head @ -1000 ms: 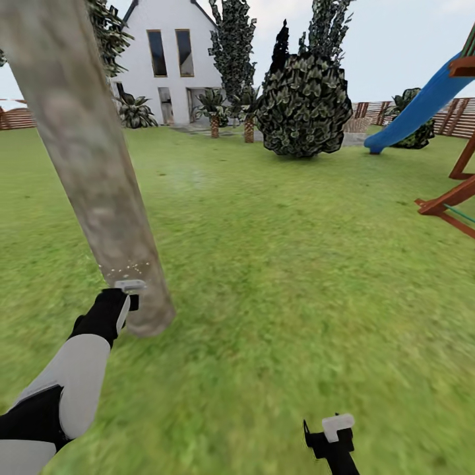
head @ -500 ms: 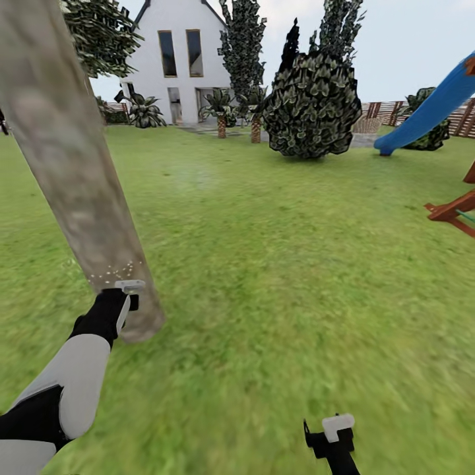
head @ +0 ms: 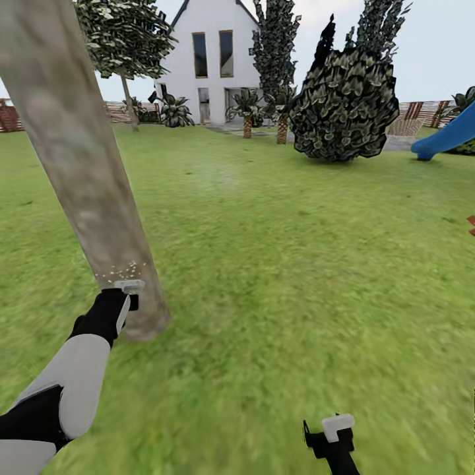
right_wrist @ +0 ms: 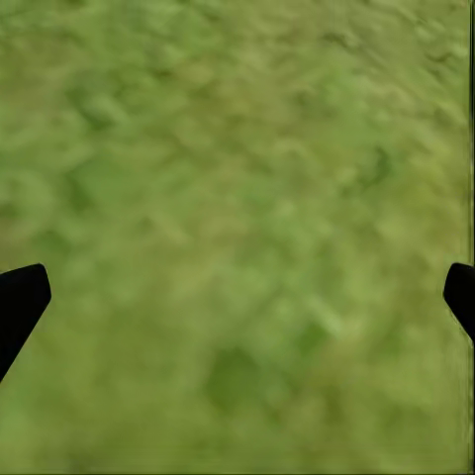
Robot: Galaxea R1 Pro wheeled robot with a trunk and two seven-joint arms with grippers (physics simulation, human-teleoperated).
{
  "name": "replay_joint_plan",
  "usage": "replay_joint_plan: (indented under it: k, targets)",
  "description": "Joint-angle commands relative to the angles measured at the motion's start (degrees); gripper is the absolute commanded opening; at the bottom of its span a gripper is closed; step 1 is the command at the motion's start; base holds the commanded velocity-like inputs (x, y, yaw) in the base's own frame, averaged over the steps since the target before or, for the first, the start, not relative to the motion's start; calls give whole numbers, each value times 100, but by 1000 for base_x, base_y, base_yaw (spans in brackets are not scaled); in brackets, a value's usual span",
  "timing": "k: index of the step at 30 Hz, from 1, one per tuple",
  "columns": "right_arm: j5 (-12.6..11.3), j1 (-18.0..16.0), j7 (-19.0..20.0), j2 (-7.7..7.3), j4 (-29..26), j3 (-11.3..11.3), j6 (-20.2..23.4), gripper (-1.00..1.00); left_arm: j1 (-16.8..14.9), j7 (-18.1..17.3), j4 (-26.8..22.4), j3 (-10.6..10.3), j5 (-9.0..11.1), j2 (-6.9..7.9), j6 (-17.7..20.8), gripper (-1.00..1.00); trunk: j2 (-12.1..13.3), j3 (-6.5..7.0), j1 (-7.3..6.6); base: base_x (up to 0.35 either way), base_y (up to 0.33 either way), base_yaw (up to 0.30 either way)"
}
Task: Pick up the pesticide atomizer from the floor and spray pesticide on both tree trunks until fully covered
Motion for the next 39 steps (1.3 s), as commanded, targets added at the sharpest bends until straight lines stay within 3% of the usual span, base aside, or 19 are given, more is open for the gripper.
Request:
replay_joint_plan:
  k: [1, 9, 15, 21, 28, 33, 39]
  targets:
    - [37, -3, -59, -3, 9, 45, -1, 100, -4, 13, -6, 9, 3, -3, 23, -100, -2, -5, 1, 160, -261, 4]
    - [30, -3, -60, -4, 3, 45, -1, 100, -4, 15, -8, 19, 12, 4, 23, -100, -2, -5, 1, 139, -261, 2]
    - [30, -3, -60, 2, 2, 45, -1, 100, 3, 17, -2, 25, 6, 6, 19, -100, -2, -5, 1, 42, -268, 214]
    - [30, -3, -60, 6, 4, 45, -2, 100, 303, 52, -1, 29, 3, 16, 15, -100, -2, -5, 1, 25, -272, 276]
    - [30, -3, -60, 13, 3, 45, -1, 100, 367, 46, -5, 35, -9, 19, 15, -100, -2, -5, 1, 192, -235, 117]
    - [30, -3, -60, 14, 3, 45, -1, 100, 644, 46, -88, 247, -15, 232, -20, -100, -2, -5, 1, 241, -194, 20]
    - [33, -3, -60, 14, 11, 45, 5, 100, 759, 85, -25, 220, -38, 161, -73, -100, -2, -5, 1, 277, -154, 251]
